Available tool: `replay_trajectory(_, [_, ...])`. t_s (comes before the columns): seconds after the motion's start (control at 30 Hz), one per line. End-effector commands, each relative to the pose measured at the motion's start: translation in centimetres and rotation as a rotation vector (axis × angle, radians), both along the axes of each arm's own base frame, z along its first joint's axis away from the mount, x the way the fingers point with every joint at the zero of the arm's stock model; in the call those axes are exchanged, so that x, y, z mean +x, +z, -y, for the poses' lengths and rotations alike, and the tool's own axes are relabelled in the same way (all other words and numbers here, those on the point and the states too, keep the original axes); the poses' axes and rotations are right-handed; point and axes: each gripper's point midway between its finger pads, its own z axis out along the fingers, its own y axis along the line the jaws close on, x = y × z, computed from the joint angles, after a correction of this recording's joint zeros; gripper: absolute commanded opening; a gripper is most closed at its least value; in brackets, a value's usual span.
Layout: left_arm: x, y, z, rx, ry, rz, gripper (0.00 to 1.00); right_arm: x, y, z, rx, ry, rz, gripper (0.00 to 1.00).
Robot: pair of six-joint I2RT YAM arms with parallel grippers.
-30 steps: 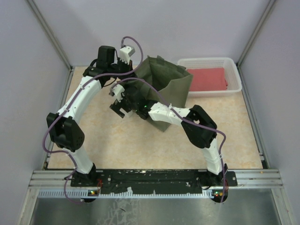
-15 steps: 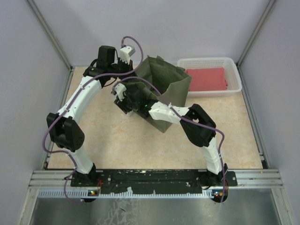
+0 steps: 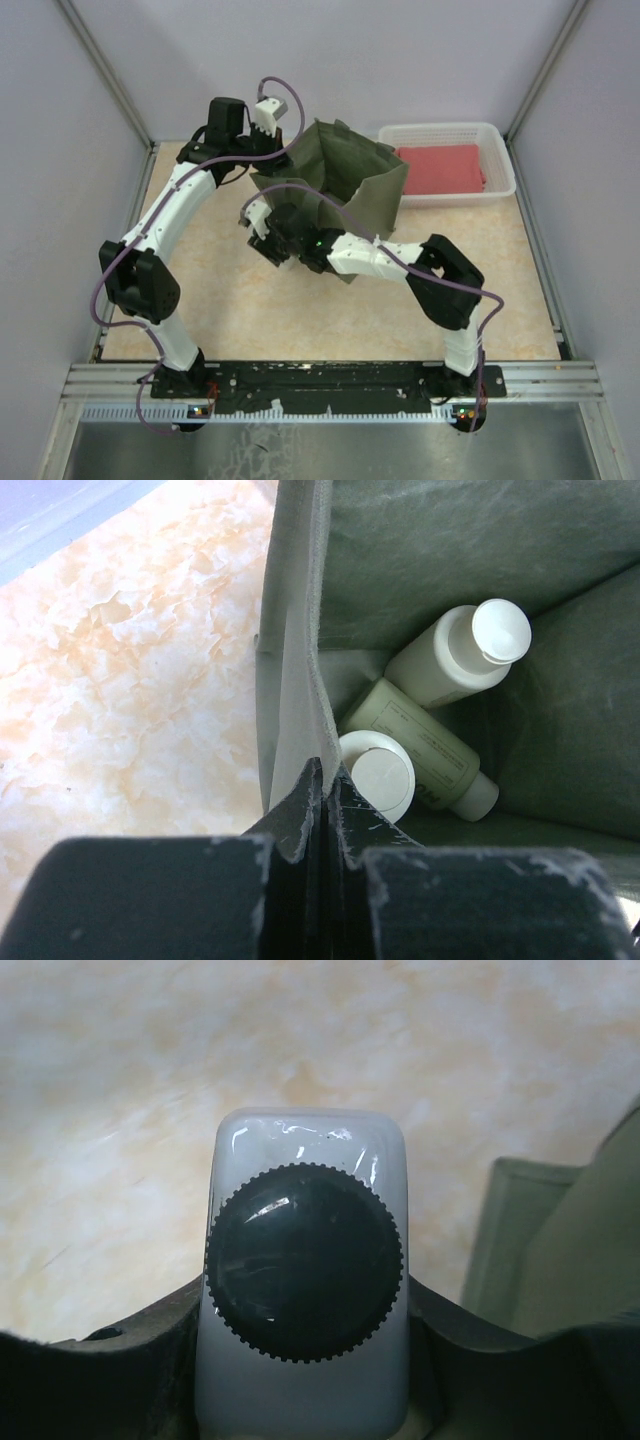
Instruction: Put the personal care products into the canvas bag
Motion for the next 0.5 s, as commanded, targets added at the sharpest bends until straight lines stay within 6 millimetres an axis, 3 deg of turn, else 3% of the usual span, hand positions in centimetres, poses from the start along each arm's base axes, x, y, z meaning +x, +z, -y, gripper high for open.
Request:
replay_trajectory(0.0, [-0.3, 0.4, 0.0, -0.017, -0.013, -0.003, 0.00, -4.1, 12.5, -0.1, 0.285, 0.081, 0.071, 0.00])
replay_trajectory(0.13, [-0.3, 0.5, 0.0, -0.023, -0.015, -0.006, 0.00, -6.8, 15.5, 2.0, 0.355, 0.108, 0.054, 0.00])
replay_trajectory(0.23, [-0.4, 0.5, 0.0, -0.021, -0.015, -0.009, 0.00, -7.5, 18.0, 4.3, 0.398, 0.075, 0.072, 0.00])
replay_trajectory(0.37, [-0.3, 0.3, 0.0, -0.020, -0.015, -0.014, 0.00, -8.3, 22.8, 7.3, 0.496, 0.048, 0.131, 0.00])
replay_trajectory(0.47, [-0.3, 0.1, 0.1, -0.022, -0.017, -0.020, 0.00, -8.6, 24.5, 8.1, 0.529, 0.046, 0.157, 0.00])
